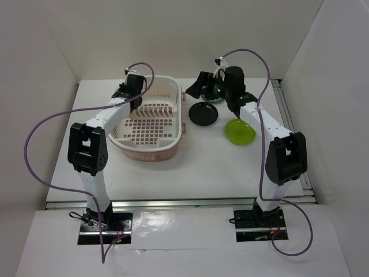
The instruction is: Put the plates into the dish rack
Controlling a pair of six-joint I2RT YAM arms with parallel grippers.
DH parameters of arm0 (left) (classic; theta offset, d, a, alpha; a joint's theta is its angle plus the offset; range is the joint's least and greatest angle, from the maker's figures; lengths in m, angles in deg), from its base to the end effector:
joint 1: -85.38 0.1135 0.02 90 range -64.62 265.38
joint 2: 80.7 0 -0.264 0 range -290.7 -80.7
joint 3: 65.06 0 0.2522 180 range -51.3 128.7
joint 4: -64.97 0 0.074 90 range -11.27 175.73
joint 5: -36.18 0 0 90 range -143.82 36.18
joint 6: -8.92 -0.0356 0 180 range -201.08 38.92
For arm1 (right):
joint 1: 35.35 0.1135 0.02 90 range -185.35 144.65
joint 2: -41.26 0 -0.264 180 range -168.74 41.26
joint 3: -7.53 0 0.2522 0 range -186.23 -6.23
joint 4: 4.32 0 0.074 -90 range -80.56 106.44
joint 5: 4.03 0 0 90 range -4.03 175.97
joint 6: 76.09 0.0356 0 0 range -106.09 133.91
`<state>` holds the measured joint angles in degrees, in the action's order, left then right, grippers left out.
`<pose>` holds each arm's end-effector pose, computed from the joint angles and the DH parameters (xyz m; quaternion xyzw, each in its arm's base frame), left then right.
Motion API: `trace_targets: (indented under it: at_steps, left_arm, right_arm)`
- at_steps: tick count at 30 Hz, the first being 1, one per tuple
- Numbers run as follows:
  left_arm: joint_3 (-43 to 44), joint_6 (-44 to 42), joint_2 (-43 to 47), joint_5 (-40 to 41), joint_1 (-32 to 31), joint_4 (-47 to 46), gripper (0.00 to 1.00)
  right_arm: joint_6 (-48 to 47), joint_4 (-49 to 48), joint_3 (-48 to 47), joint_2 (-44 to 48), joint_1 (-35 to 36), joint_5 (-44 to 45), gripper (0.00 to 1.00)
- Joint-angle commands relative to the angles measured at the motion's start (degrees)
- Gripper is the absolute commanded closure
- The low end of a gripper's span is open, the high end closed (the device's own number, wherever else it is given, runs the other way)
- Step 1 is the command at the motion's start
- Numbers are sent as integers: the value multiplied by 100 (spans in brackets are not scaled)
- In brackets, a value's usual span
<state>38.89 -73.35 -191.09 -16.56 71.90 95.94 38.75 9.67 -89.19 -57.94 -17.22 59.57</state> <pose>0.4367 -0.0825 0.2705 -0.0987 0.8556 0.2043 0.4653 0.3902 0.1444 0.3332 -0.0908 0.7866 0.3836 0.4752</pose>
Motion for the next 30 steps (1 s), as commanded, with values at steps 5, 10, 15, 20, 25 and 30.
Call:
trace_targets:
  at_steps: [5, 10, 15, 20, 25, 30]
  left_arm:
    - [244, 264, -18, -148, 29, 45, 66]
    - [244, 264, -18, -96, 29, 45, 57]
    - [358, 264, 96, -157, 29, 98, 54]
    - [472, 264, 421, -385, 29, 98, 40]
    - [622, 369, 833, -693, 29, 326, 3]
    - [403, 607, 1598, -1298, 29, 388, 0]
  right_arm:
    - [12, -146, -361, -143, 15, -112, 0]
    - [12, -146, -414, -144, 15, -164, 0]
    - [12, -208, -414, -144, 15, -217, 0]
    - [-66, -138, -362, -196, 15, -34, 0]
    - [-137, -66, -300, -389, -353, 301, 0]
    - [-6, -313, -229, -793, -1530, 99, 0]
